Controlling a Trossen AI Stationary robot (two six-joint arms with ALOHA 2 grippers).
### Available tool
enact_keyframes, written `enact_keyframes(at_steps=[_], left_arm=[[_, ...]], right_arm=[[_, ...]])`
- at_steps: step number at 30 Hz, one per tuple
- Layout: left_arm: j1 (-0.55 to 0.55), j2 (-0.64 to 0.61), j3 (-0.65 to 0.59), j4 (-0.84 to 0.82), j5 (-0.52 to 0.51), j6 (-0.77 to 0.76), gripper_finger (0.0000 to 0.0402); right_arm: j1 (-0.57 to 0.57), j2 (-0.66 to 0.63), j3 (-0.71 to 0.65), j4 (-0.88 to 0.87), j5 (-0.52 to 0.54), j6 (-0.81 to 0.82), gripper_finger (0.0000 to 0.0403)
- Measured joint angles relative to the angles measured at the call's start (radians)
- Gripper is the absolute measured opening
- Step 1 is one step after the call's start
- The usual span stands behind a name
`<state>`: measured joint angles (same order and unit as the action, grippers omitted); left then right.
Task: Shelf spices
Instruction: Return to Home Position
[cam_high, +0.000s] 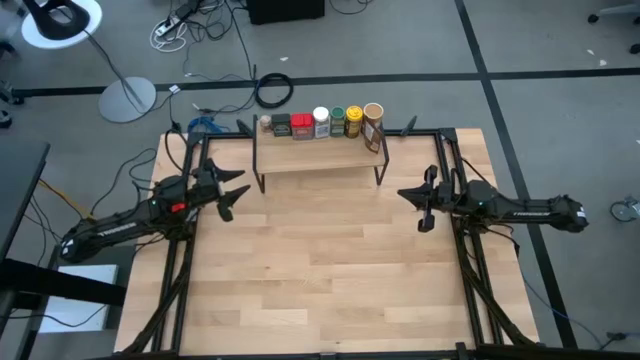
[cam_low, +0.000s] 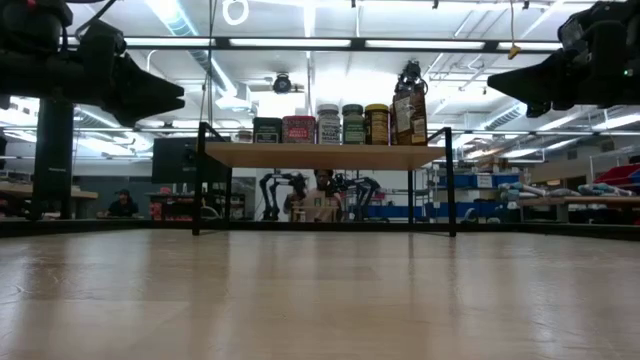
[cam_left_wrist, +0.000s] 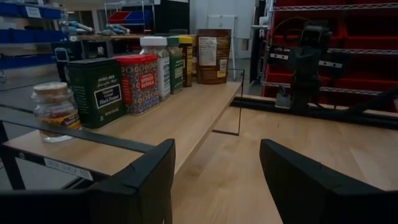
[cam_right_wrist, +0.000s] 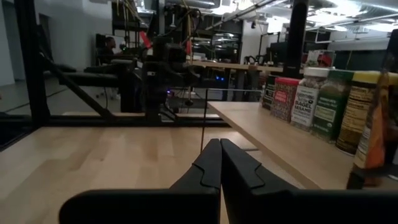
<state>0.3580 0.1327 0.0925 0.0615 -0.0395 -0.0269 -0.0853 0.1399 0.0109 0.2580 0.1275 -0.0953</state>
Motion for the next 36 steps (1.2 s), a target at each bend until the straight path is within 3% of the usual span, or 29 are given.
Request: enact_keyframes(at_steps=[8,14,20,25,36], left_arm=[[0.0,-0.093,0.0,-0.095,-0.014,0.0,0.0239],[0.0,-0.132,0.0,-0.164,-0.05,-0.001,0.0239],[0.0,-0.132,0.0,-0.154,-0.062,0.0,0.0239],[0.0,-0.132,-0.083,-0.021,-0.063,-0.01,0.0239],[-0.001,-0.131,-0.084,-0.035,-0.088,0.029,0.0239]], right_arm=[[-0.011,-0.136,0.0,-0.125,0.007,0.014,0.0],[-0.01,-0.136,0.001,-0.176,0.007,0.023,0.0],[-0.011,-0.136,0.001,-0.181,0.013,0.018,0.0],[-0.011,-0.136,0.001,-0.198,0.034,0.02,0.0001],[-0.011,-0.136,0.001,-0.218,-0.02,0.062,0.0002]])
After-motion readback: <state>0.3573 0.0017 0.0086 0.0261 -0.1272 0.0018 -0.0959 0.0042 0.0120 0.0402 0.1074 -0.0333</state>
